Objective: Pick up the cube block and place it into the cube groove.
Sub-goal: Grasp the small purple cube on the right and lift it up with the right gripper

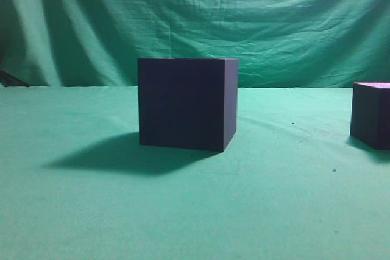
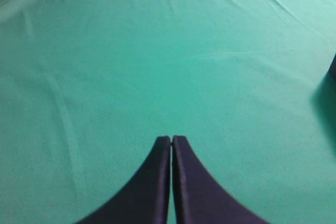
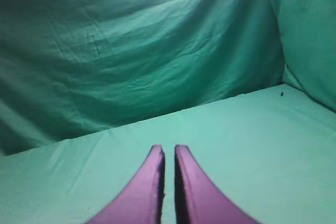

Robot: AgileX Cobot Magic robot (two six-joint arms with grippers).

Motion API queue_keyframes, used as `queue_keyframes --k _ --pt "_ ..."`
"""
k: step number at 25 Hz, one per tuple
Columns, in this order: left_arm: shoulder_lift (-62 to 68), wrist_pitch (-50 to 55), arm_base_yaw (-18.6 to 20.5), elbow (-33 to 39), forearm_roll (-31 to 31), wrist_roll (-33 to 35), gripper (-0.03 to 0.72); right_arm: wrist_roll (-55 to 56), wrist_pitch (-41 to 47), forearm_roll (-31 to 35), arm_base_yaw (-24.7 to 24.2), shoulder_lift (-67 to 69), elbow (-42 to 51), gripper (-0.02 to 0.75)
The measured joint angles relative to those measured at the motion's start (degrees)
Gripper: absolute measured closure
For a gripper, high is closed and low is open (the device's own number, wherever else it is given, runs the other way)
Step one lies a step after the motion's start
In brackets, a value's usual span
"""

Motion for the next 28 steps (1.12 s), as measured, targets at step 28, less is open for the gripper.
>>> queue_keyframes --k 28 --pt "0.0 0.0 0.0 0.0 0.0 0.0 0.688 -15.2 51.0 6.6 5.5 57.4 -42.1 0.738"
